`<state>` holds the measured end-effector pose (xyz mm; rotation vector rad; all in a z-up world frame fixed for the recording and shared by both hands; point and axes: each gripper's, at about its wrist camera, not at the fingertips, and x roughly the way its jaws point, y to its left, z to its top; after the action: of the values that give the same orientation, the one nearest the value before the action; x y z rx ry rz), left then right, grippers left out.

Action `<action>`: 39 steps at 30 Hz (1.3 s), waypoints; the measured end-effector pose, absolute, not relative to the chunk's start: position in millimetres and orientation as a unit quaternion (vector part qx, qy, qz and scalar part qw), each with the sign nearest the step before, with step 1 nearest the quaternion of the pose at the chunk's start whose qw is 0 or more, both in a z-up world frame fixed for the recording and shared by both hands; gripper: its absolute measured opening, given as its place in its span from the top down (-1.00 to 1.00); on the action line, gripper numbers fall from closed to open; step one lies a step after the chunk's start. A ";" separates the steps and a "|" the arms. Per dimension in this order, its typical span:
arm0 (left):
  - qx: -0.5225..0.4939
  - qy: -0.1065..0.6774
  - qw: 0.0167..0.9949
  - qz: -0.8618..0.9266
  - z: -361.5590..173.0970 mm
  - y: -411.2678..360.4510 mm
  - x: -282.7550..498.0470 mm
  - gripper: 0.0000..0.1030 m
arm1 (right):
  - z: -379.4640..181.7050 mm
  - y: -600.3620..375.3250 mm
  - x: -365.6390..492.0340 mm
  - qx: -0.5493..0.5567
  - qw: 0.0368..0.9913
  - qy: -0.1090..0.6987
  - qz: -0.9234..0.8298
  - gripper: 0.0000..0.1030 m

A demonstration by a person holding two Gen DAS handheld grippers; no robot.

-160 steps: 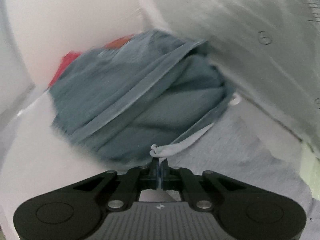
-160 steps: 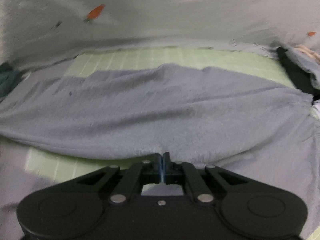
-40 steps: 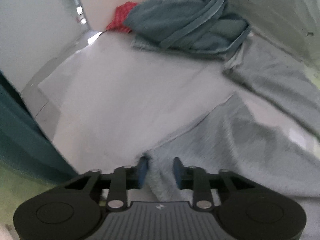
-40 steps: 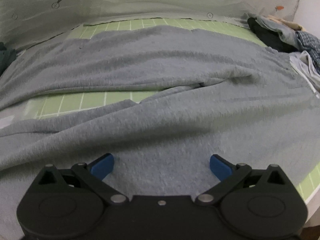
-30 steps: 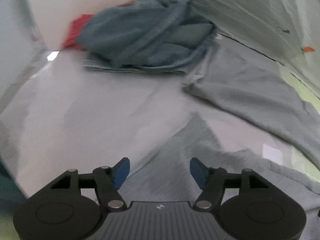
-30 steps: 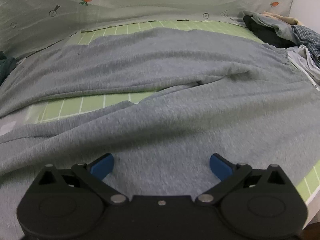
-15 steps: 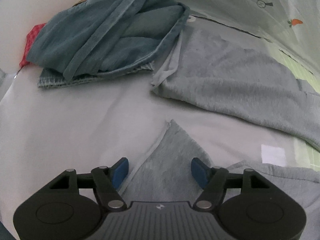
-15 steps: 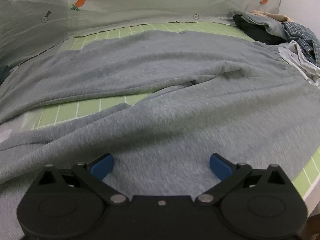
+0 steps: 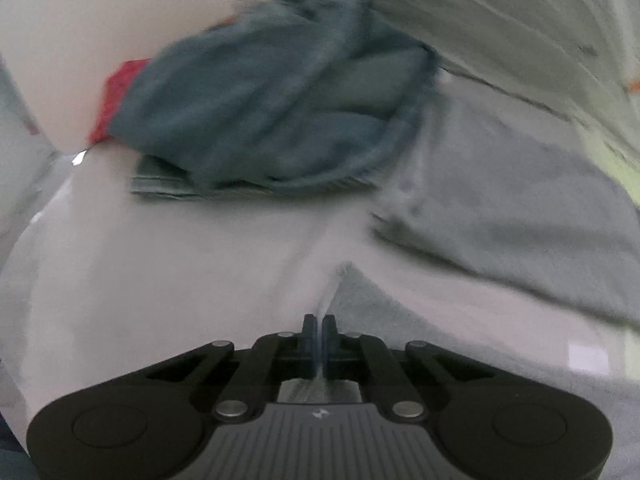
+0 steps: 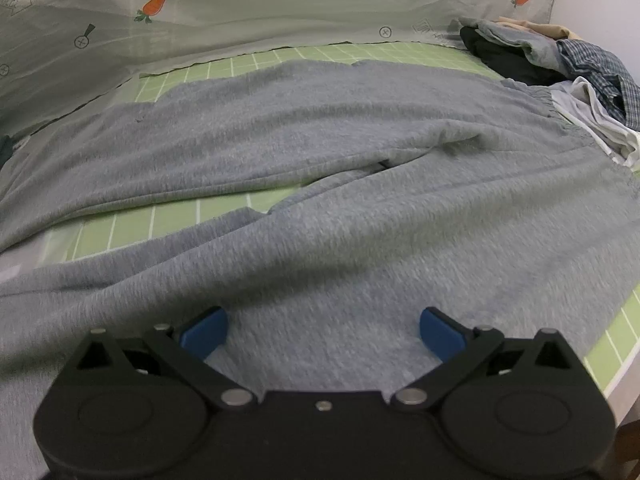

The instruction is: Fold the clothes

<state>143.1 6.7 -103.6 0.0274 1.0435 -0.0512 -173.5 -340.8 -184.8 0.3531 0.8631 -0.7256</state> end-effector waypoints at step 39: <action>0.135 0.543 0.810 -0.176 -96.1 -273.8 -98.9 -0.56 | -157.8 -517.7 -312.5 0.130 0.851 0.403 -0.311 -1.00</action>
<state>-98.9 -273.8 -96.1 0.2890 1.1597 -0.3753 -312.5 -517.7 -157.8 0.2738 0.8478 -0.6551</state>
